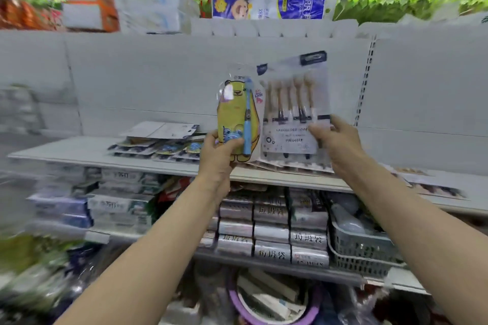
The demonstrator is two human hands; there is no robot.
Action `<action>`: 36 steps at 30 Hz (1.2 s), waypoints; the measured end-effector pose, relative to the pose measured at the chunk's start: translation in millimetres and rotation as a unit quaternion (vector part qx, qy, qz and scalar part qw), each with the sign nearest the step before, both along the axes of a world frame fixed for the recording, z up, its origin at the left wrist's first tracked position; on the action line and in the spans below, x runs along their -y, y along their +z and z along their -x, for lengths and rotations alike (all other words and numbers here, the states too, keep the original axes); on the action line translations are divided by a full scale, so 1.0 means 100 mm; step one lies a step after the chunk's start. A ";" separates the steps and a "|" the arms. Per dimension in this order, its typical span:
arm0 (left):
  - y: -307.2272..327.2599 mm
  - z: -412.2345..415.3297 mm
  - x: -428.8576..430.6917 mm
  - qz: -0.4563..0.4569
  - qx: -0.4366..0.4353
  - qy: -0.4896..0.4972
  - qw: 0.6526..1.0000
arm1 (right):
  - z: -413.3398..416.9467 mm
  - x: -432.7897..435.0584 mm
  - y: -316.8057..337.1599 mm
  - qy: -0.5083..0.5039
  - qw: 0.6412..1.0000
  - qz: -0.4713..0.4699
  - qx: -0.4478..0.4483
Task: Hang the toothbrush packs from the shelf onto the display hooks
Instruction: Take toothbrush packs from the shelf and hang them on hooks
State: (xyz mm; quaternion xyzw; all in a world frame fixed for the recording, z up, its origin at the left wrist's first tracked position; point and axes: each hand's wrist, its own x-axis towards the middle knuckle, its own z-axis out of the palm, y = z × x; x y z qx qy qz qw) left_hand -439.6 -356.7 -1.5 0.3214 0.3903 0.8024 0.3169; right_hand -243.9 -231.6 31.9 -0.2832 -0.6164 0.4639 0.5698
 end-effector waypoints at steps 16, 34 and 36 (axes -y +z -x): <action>-0.18 3.91 2.64 -0.007 0.043 0.159 0.986 | 4.80 2.14 -0.31 0.205 0.974 0.071 -0.066; -0.42 8.04 4.60 0.024 0.034 0.345 0.938 | 9.66 3.70 -0.55 0.360 0.928 0.075 -0.054; -0.37 8.50 4.70 0.031 0.038 0.343 0.938 | 10.13 3.84 -0.50 0.366 0.926 0.078 -0.051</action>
